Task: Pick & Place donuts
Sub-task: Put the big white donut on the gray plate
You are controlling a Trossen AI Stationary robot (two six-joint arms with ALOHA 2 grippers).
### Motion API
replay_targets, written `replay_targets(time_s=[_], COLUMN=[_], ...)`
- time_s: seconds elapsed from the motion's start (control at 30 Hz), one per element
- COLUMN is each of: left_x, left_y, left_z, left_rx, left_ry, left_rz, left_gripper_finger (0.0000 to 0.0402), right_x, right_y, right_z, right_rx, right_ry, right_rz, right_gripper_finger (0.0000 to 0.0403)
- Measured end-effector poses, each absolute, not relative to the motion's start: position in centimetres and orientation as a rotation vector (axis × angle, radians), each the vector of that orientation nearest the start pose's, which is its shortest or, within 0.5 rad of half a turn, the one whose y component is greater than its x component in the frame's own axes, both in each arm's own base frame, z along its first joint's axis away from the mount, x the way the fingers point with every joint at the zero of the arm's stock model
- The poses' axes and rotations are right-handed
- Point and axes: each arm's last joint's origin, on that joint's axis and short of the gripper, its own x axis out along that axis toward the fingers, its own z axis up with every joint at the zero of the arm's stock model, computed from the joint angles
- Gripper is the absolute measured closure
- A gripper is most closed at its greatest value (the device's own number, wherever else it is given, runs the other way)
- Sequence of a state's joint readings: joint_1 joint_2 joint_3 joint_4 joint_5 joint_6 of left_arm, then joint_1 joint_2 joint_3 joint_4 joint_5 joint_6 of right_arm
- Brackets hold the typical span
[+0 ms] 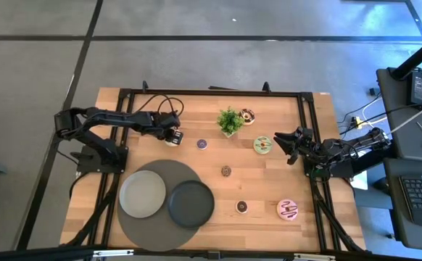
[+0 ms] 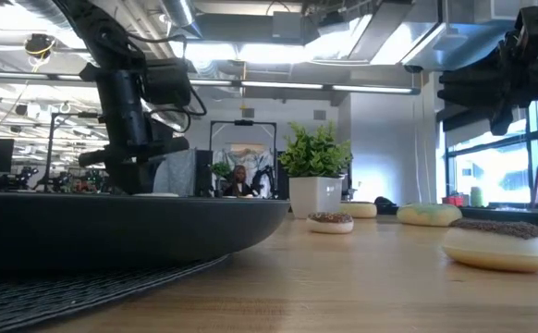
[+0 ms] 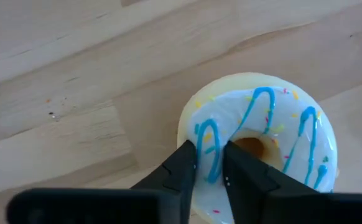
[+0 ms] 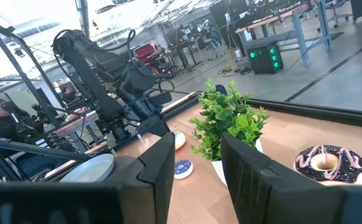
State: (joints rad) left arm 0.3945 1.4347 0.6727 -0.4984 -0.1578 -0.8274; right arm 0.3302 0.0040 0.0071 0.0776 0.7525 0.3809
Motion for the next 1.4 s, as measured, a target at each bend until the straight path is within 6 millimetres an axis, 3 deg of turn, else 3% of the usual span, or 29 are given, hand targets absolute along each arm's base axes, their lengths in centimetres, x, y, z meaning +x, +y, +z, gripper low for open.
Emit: replay_targets(time_s=[0.1, 0.27, 0.43, 0.6, 1.03, 1.4], left_x=[21.0, 19.4, 16.8, 15.1, 12.3, 12.2], left_y=[9.0, 7.2, 3.0, -1.2, -8.0, -10.4], left_z=[15.6, 18.9, 21.5, 22.6, 20.7, 18.5], left_rx=[-0.857, -0.881, -0.943, -0.933, -1.025, -1.017], left_ry=[1.01, 0.959, 0.958, 0.948, 1.112, 1.167], left_rz=[0.897, 0.773, 0.734, 0.691, 0.892, 1.079], left_gripper_finger=[0.0362, 0.0379, 0.0378, 0.0381, 0.0383, 0.0382], right_x=[9.1, 9.1, 9.1, 9.1, 9.0, 9.0], right_y=[1.0, 1.0, 1.0, 1.0, 0.9, 0.9], right_z=[17.2, 17.2, 17.2, 17.2, 17.2, 17.2], right_rx=[0.417, 0.417, 0.416, 0.417, 0.448, 0.447], right_ry=[-0.149, -0.149, -0.149, -0.151, -0.164, -0.164], right_rz=[-0.404, -0.404, -0.404, -0.418, -0.468, -0.469], right_gripper_finger=[0.0271, 0.0271, 0.0271, 0.0271, 0.0271, 0.0271])
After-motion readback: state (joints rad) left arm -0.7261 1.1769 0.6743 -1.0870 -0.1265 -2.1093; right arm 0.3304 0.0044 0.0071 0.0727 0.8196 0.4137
